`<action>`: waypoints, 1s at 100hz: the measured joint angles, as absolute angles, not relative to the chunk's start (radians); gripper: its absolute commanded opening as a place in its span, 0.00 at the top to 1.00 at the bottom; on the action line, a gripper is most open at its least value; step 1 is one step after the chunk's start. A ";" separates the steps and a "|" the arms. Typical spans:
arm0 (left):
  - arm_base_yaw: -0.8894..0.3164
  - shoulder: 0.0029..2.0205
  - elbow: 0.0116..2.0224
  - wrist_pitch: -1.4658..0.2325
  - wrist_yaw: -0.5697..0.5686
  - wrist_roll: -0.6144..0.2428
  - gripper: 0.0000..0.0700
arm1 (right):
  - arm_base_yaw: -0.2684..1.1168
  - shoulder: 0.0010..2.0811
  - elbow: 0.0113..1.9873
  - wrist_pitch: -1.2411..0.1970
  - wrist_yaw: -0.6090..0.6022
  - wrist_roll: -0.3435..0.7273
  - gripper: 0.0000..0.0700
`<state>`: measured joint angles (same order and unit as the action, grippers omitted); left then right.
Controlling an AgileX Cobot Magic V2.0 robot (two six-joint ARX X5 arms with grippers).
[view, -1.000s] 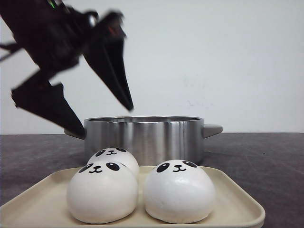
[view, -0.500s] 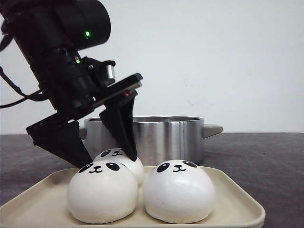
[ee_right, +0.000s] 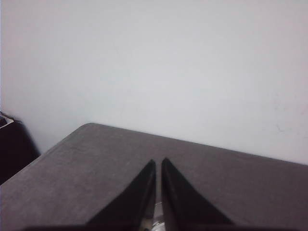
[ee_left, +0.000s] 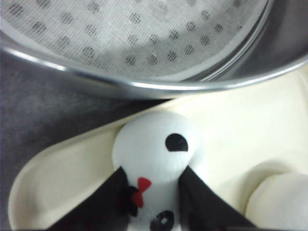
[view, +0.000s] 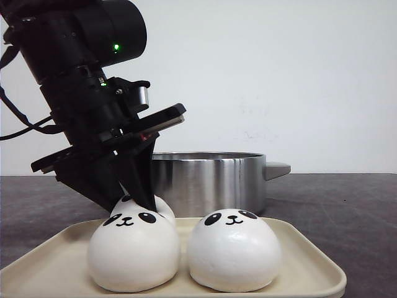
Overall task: Steam buns
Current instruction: 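Lower the left gripper onto the back panda bun nearest it and grasp, then carry the bun with the left gripper into the steamer pot and release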
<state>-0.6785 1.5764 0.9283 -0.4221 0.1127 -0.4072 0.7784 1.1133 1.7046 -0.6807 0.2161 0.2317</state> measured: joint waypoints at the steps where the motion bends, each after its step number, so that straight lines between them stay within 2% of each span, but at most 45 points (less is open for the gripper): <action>1: -0.679 1.576 0.928 -0.422 0.111 -0.407 0.99 | 0.778 1.113 1.705 -0.682 0.216 0.232 0.98; 22: -0.679 1.531 0.928 -0.462 0.089 -0.406 0.99 | 0.778 1.113 1.705 -0.692 0.216 0.231 0.98; 48: -0.696 1.210 0.949 -0.463 0.084 -0.398 0.99 | 0.778 1.113 1.705 -0.692 0.216 0.231 0.98; 63: -0.691 1.096 0.952 -0.352 0.056 -0.383 0.99 | 0.778 1.113 1.705 -0.692 0.216 0.231 0.98; 77: -0.631 1.153 0.976 -0.197 0.052 -0.338 0.99 | 0.778 1.113 1.705 -0.692 0.216 0.231 0.98; 100: -0.550 1.441 1.053 -0.198 0.051 -0.309 0.99 | 0.778 1.126 1.705 -0.693 0.216 0.221 0.98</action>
<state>-0.5495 1.4410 1.0531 -0.1978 0.0505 -0.3092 0.7784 1.1263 1.7046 -0.6926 0.2161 0.2214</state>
